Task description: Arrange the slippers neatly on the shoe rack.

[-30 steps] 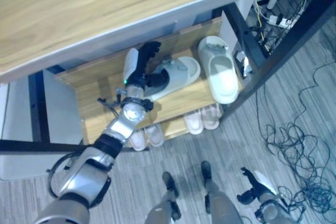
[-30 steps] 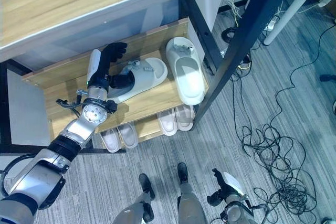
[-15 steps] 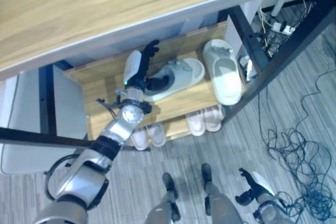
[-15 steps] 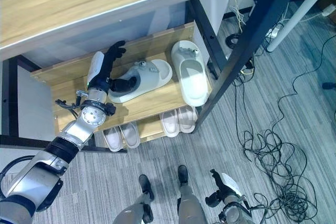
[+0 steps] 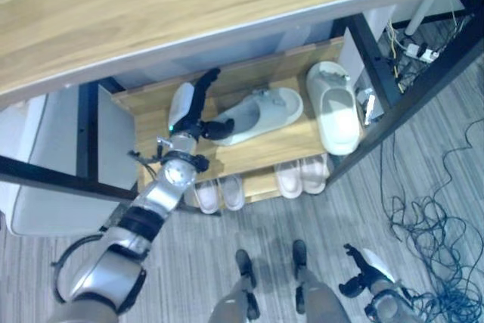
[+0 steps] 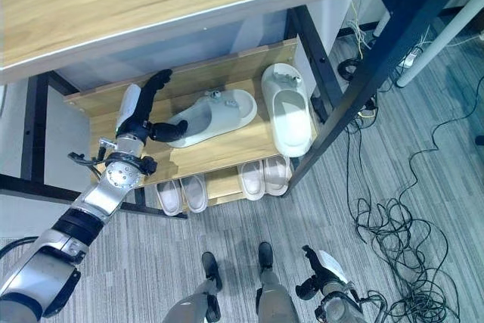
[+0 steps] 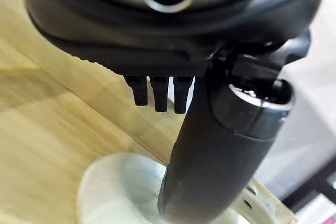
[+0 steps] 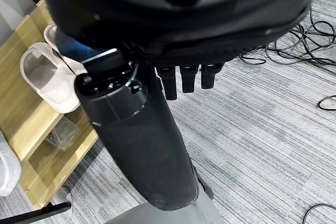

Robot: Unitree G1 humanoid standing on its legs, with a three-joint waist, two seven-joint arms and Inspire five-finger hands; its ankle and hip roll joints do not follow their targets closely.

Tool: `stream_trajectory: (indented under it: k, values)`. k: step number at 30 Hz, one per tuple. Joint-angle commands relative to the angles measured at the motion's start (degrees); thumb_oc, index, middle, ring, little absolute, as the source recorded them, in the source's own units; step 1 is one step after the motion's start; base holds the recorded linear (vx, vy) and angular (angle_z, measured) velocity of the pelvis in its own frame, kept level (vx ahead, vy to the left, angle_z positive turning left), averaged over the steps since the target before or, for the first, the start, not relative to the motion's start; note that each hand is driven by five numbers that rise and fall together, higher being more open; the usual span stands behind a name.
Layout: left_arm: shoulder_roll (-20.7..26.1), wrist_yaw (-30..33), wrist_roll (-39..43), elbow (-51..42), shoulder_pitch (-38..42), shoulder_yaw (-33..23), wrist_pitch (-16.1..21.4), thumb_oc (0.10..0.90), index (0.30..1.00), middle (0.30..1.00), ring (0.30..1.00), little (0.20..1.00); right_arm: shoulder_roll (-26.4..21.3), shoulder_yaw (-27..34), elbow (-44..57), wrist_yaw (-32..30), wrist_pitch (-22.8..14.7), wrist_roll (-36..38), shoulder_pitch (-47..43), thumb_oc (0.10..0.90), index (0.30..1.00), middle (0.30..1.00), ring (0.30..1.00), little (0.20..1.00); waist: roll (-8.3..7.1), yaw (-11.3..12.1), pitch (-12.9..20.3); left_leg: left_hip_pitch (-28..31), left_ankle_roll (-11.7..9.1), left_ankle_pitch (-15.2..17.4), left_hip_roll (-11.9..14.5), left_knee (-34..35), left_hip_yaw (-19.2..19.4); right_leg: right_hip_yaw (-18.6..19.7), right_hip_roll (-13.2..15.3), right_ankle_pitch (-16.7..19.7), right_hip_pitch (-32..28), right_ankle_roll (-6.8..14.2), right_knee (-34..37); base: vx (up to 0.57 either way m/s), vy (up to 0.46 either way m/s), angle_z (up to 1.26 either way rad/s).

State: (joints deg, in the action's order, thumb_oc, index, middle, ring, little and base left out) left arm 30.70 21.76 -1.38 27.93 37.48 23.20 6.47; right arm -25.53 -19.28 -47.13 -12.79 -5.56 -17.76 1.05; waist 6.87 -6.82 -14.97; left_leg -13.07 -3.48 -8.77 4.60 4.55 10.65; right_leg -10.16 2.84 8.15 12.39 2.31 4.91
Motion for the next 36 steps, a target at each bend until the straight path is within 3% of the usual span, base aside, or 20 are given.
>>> stream_trajectory:
  k: [1,15,36]
  values:
    - [0.41,-0.10,5.99,-1.33,2.63,-5.99,5.81,0.800,0.900,0.900,0.900,0.900,-0.89,1.09,1.15,-0.35,0.11,0.63,2.92,0.800,0.900,0.900,0.900,0.900,-1.49,2.07,5.55,2.31,-5.49,2.39,2.50,0.45,-0.39,-3.74,4.82,-4.35,0.57,6.23,0.09,0.01,-0.002,0.05]
    - [-3.42,-8.59,27.88,-4.46,-3.21,-8.79,7.78,0.800,0.900,0.900,0.900,0.900,-0.42,0.38,1.24,1.19,2.14,-0.17,2.26,0.800,0.900,0.900,0.900,0.900,-1.35,3.21,6.84,3.69,-5.39,2.47,2.27,0.45,-1.31,-4.81,4.56,-5.34,-1.68,5.75,0.09,0.01,-0.001,0.06]
    - [-9.80,-12.11,28.12,-9.75,-11.19,-7.11,6.14,0.800,0.900,0.900,0.900,0.900,-0.12,1.02,2.53,1.31,2.62,-1.01,2.06,0.800,0.900,0.900,0.900,0.900,-1.75,3.90,7.00,4.59,-5.07,2.88,1.99,0.45,-2.09,-5.33,4.56,-6.03,-3.19,5.24,0.09,0.00,0.001,0.03]
